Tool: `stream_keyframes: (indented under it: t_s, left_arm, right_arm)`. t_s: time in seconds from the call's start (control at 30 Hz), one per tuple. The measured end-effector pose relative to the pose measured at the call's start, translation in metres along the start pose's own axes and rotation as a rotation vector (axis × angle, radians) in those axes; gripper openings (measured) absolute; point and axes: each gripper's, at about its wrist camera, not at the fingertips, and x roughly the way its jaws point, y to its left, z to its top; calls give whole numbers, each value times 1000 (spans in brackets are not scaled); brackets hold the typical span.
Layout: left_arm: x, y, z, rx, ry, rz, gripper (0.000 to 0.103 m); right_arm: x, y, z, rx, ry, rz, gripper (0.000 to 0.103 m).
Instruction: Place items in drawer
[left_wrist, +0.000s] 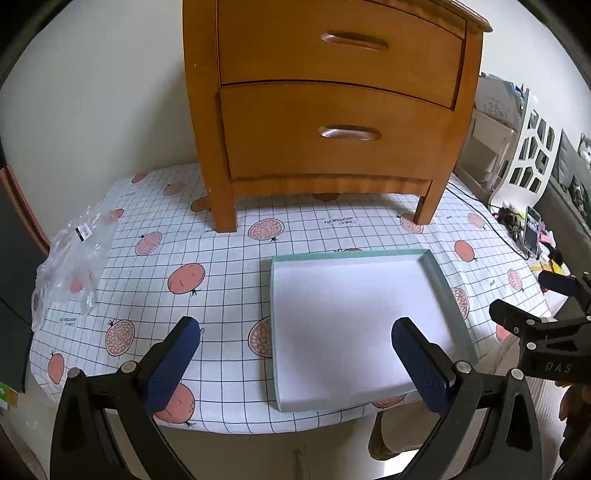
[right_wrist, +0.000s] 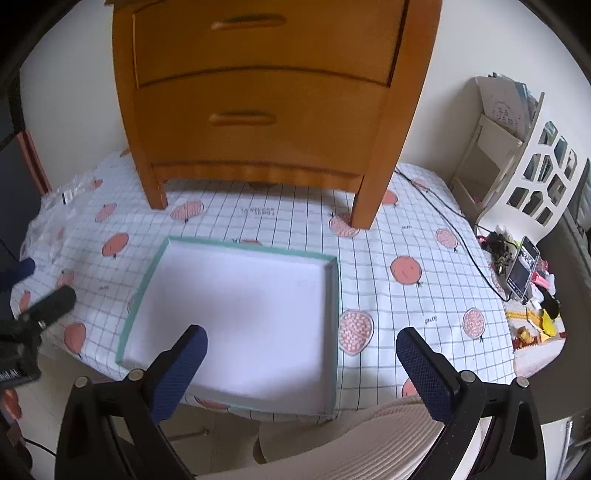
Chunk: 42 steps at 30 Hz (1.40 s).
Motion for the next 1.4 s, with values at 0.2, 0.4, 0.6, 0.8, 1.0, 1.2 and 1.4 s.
stream_keyframes:
  t_s: [0.2, 0.4, 0.6, 0.8, 1.0, 1.2, 1.4]
  left_arm:
    - [1, 2, -12, -6, 7, -2, 103]
    - [6, 9, -23, -38, 32, -4, 103]
    - [8, 13, -27, -57, 36, -2, 103]
    - [10, 17, -29, -78, 40, 6, 103]
    - [9, 17, -30, -76, 37, 13, 103]
    - [10, 17, -31, -80, 41, 15, 103]
    - [9, 14, -31, -70, 37, 13, 103]
  right_arm:
    - [8, 5, -10, -5, 19, 17, 103]
    - [10, 2, -14, 17, 15, 18, 103]
    - [13, -2, -16, 43, 14, 18, 103]
    - [14, -2, -18, 38, 19, 22, 103]
    - [15, 2, -19, 20, 23, 24, 103]
    - [15, 1, -20, 20, 21, 21, 103]
    - [16, -1, -19, 22, 23, 18, 103]
